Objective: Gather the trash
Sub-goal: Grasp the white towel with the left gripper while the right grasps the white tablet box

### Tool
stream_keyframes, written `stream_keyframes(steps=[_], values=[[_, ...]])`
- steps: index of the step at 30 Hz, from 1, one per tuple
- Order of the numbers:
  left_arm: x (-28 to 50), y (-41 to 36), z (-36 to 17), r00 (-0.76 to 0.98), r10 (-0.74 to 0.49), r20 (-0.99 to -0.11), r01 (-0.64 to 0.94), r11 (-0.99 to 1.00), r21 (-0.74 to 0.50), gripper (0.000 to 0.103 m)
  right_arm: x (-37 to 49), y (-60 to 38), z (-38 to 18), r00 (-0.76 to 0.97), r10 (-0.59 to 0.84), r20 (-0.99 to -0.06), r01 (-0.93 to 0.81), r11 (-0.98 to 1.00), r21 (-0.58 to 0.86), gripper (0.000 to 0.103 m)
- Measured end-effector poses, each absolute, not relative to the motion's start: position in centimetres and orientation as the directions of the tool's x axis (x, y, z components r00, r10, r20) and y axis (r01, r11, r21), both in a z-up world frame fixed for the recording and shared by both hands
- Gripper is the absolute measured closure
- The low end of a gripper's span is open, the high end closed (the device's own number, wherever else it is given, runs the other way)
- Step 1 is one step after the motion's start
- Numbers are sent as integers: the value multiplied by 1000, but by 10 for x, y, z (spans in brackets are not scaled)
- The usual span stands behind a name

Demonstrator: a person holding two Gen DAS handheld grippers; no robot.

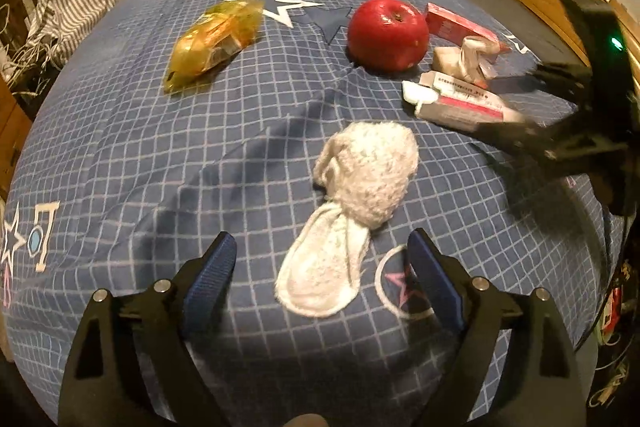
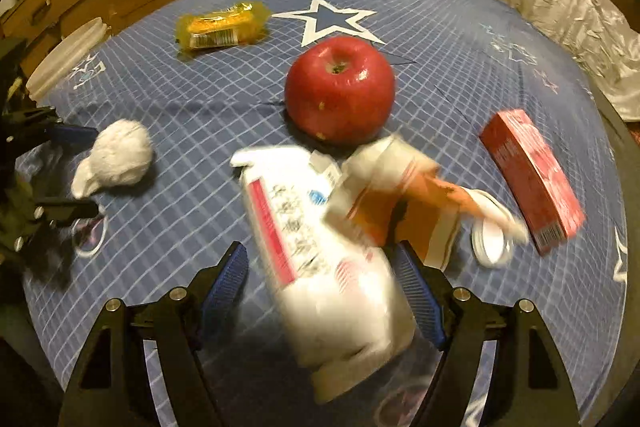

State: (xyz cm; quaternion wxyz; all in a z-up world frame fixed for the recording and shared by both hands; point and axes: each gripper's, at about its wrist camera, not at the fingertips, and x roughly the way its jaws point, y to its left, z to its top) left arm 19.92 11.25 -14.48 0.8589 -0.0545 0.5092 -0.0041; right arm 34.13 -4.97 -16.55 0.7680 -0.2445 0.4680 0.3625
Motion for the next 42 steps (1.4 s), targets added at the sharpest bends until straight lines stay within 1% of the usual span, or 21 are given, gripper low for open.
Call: stream_keyframes(steps=[3, 4, 5, 8, 10, 11, 14, 15, 18, 20, 23, 25, 27, 29, 35, 37, 38, 39, 40, 41, 42], values=[[204, 111, -143, 482, -78, -873, -35, 994, -108, 19, 354, -44, -168, 273, 347, -897, -780, 625, 4, 26], [206, 111, -143, 483, -79, -872, -32, 994, -108, 19, 353, -44, -168, 275, 349, -896, -775, 632, 9, 28], [208, 110, -143, 484, -80, -871, -31, 994, -109, 19, 351, -42, -168, 276, 353, -894, -774, 634, 11, 39], [212, 106, -144, 489, -87, -868, -25, 993, -114, 19, 333, -45, -162, 322, 352, -879, -759, 651, -18, 43], [213, 104, -144, 494, -85, -866, -20, 994, -109, 19, 320, -53, -152, 347, 385, -855, -725, 688, 16, 43], [215, 103, -145, 497, -87, -863, -16, 994, -110, 19, 313, -60, -147, 355, 402, -844, -702, 711, 43, 43], [217, 100, -146, 508, -94, -856, -9, 993, -114, 27, 278, -88, -132, 402, 444, -801, -626, 772, 114, 41], [217, 98, -147, 515, -88, -853, -8, 994, -108, 31, 263, -98, -130, 422, 440, -793, -602, 790, 118, 41], [217, 96, -150, 526, -61, -848, -8, 997, -77, 39, 227, -122, -136, 479, 376, -793, -530, 844, 80, 39], [213, 94, -150, 529, -51, -847, 1, 998, -60, 42, 204, -135, -147, 481, 318, -817, -496, 867, 45, 37], [210, 93, -150, 527, -60, -848, 25, 998, -55, 43, 187, -142, -150, 425, 354, -833, -518, 850, 97, 32], [208, 95, -150, 528, -73, -846, 35, 997, -65, 43, 185, -148, -138, 391, 402, -828, -542, 828, 146, 31], [208, 99, -151, 531, -87, -843, 35, 996, -80, 43, 189, -147, -127, 405, 383, -830, -568, 817, 100, 27], [208, 99, -149, 534, -87, -841, 25, 996, -87, 43, 198, -141, -128, 384, 358, -851, -593, 802, 70, 27], [217, 96, -149, 527, -59, -848, 0, 998, -69, 43, 210, -122, -156, 303, 294, -906, -634, 773, 39, 28], [220, 91, -150, 523, -29, -852, 0, 999, -35, 48, 210, -119, -161, 314, 277, -908, -632, 775, 18, 30], [220, 88, -149, 526, -26, -850, 6, 1000, -27, 56, 210, -119, -162, 320, 274, -907, -628, 778, 14, 32], [220, 88, -149, 527, -25, -850, 7, 1000, -25, 62, 209, -119, -162, 330, 273, -904, -623, 782, 8, 37], [220, 87, -148, 537, -25, -843, 11, 1000, -22, 65, 209, -120, -161, 343, 271, -899, -616, 788, 2, 40], [220, 87, -148, 540, -19, -841, 9, 1000, -17, 70, 208, -120, -161, 355, 271, -895, -608, 794, -1, 48], [219, 86, -148, 544, -13, -839, 7, 1000, -11, 72, 207, -122, -161, 366, 271, -890, -600, 800, -3, 49]])
